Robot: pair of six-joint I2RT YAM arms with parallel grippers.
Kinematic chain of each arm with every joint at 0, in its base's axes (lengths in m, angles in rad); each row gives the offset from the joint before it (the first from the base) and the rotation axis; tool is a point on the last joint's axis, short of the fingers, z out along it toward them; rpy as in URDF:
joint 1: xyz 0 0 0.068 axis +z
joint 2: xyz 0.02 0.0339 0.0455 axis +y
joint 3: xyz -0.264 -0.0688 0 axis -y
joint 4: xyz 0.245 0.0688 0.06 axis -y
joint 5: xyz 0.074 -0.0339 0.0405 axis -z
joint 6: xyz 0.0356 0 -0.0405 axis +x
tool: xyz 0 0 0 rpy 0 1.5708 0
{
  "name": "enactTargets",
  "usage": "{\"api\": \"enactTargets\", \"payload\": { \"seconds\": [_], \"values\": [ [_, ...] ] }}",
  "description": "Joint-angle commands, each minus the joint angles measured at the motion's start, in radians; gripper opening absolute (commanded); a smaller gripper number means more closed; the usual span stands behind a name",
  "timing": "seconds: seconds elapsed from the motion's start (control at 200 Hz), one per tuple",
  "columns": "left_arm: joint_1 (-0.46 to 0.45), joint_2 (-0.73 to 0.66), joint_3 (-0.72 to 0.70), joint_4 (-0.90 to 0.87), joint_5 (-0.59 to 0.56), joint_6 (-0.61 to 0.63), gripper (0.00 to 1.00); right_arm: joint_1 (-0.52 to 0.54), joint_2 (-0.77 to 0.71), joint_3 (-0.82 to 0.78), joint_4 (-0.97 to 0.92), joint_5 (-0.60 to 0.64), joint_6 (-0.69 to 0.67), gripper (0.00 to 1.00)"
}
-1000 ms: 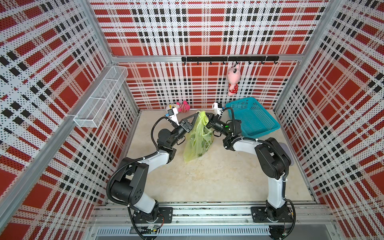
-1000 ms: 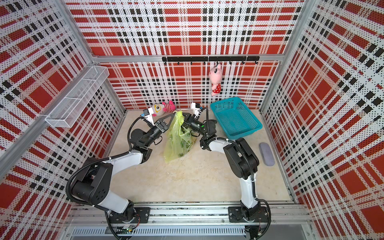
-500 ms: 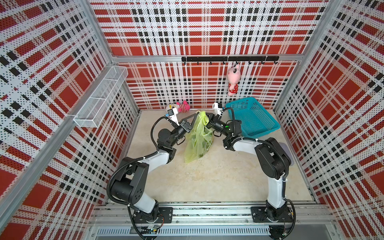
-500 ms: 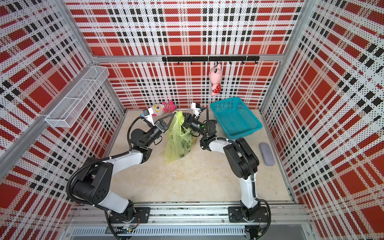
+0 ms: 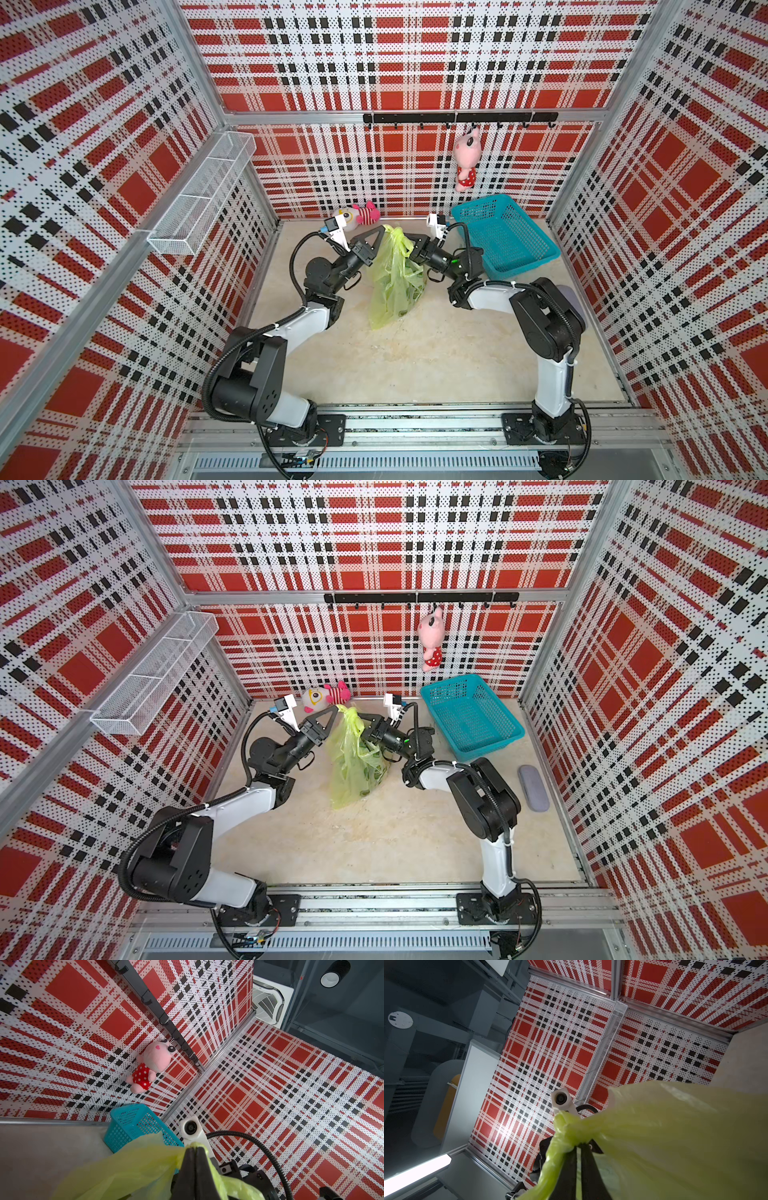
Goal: Place the pineapple into a plastic bag & tie a knot
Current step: Tie the plastic bag at the center of the board.
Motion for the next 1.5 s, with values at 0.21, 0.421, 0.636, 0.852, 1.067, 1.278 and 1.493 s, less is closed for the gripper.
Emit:
{"api": "enactTargets", "payload": {
  "seconds": [0.21, 0.421, 0.636, 0.852, 1.067, 1.278, 1.493],
  "values": [
    [0.021, -0.072, -0.006, -0.136, 0.023, 0.138, 0.0, -0.037, -0.241, -0.194, -0.252, 0.047, -0.246, 0.21],
    [0.02, -0.102, 0.013, -0.214, 0.031, 0.188, 0.0, -0.052, -0.449, -0.247, -0.605, 0.131, -0.532, 0.41],
    [0.018, -0.111, 0.033, -0.264, 0.037, 0.211, 0.0, -0.022, -0.567, -0.102, -1.046, 0.242, -0.827, 0.7],
    [0.014, -0.11, 0.039, -0.271, 0.04, 0.217, 0.0, 0.067, -0.536, 0.084, -1.297, 0.344, -0.981, 0.75],
    [0.015, -0.111, 0.051, -0.283, 0.047, 0.223, 0.0, 0.087, -0.462, 0.16, -1.322, 0.296, -0.972, 0.64],
    [0.019, -0.122, 0.075, -0.346, 0.037, 0.262, 0.0, 0.087, -0.449, 0.182, -1.34, 0.277, -0.962, 0.38],
    [0.024, -0.117, 0.088, -0.373, 0.035, 0.277, 0.0, 0.073, -0.461, 0.174, -1.408, 0.302, -0.967, 0.0]
  ]
}}
